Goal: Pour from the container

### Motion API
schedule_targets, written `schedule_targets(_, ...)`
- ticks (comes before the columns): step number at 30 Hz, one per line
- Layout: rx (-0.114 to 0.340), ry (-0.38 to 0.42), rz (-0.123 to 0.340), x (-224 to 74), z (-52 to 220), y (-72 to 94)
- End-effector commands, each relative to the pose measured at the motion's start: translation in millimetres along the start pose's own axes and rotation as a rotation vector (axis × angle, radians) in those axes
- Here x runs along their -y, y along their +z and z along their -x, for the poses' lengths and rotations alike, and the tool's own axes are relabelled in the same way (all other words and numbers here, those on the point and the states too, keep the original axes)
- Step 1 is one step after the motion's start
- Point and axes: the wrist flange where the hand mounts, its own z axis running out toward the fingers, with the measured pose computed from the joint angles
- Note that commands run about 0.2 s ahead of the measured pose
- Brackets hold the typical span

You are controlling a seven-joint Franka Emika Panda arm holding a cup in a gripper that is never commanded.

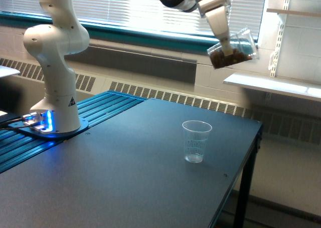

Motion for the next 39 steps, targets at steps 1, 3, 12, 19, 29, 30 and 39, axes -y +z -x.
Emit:
schedule_targets(1,-0.006,-0.047,0.015,-21.4,9.0,1.9)
schedule_targets(3,-0.006,-0.058,0.023,-26.0,12.7,2.4)
schedule_targets(12,0.006,-0.09,0.045,-44.0,34.0,7.2)
schedule_targets(19,0.015,-0.121,0.061,-54.8,46.2,8.0)
schedule_targets(29,0.042,-0.133,0.087,-80.0,73.6,17.2)
schedule_targets(30,0.044,-0.133,0.09,-83.1,76.6,18.3)
schedule_targets(39,0.071,-0.145,0.127,-105.5,104.3,26.9)
